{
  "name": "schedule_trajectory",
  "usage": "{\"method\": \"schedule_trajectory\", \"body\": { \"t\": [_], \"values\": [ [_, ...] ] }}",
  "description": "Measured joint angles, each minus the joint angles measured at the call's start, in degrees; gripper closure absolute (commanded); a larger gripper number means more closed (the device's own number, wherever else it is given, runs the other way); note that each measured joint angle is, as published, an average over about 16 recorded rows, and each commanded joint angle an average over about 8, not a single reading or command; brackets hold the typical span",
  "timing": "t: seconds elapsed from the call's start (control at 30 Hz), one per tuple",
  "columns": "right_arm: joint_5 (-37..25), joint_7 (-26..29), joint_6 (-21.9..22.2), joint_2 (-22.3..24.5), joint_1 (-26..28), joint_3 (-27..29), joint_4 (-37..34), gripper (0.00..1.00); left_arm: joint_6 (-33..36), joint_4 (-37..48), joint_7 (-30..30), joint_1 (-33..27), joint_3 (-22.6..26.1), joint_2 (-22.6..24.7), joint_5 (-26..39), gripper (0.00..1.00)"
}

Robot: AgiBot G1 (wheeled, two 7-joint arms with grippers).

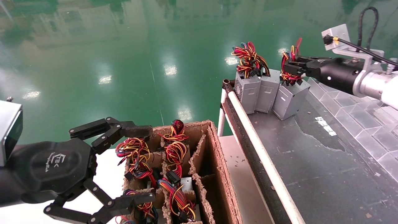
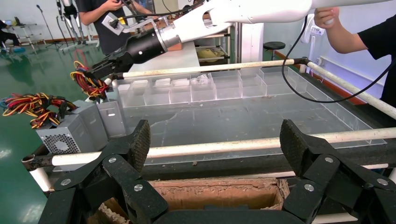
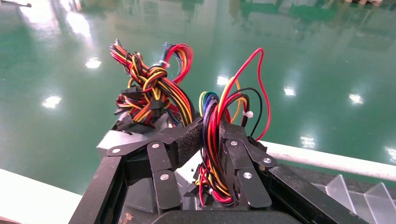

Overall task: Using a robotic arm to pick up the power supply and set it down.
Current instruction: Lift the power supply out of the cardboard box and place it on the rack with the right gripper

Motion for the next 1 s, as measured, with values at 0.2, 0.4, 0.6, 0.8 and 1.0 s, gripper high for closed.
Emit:
{"method": "schedule_trajectory", "body": {
  "t": [0.2,0.4,0.6,0.8,1.0],
  "values": [
    [-0.3,-0.3,0.5,-0.9,0.4,-0.2,0.1,1.0,0.0,0.0,0.0,0.0,0.0,0.0,0.0,0.0],
    [-0.3,-1.1,1.2,-1.5,0.7,-0.2,0.3,1.0,0.0,0.0,0.0,0.0,0.0,0.0,0.0,0.0],
    [0.0,-2.3,2.2,-1.7,0.8,0.0,0.4,1.0,0.0,0.0,0.0,0.0,0.0,0.0,0.0,0.0],
    [0.7,-3.7,3.4,-1.5,0.7,0.5,0.3,1.0,0.0,0.0,0.0,0.0,0.0,0.0,0.0,0.0],
    [1.5,-4.5,4.2,-1.4,0.4,1.1,0.2,1.0,0.0,0.0,0.0,0.0,0.0,0.0,0.0,0.0]
  ]
}}
